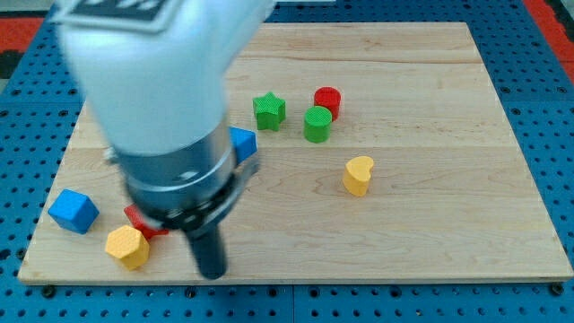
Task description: Move the red star and hexagon towards the blue cube
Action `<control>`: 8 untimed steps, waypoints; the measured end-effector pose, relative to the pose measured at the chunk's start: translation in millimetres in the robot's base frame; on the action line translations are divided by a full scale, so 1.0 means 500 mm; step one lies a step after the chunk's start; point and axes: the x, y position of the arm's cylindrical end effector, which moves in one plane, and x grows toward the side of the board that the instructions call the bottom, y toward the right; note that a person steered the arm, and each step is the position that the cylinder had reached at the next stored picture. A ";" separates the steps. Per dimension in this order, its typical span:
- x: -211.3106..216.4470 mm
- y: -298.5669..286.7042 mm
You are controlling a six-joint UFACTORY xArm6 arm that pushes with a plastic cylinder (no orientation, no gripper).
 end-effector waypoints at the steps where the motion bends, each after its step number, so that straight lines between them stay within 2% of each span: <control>1: 0.004 -0.166; 2: 0.003 -0.287; 5: 0.000 -0.263; 8: -0.039 -0.257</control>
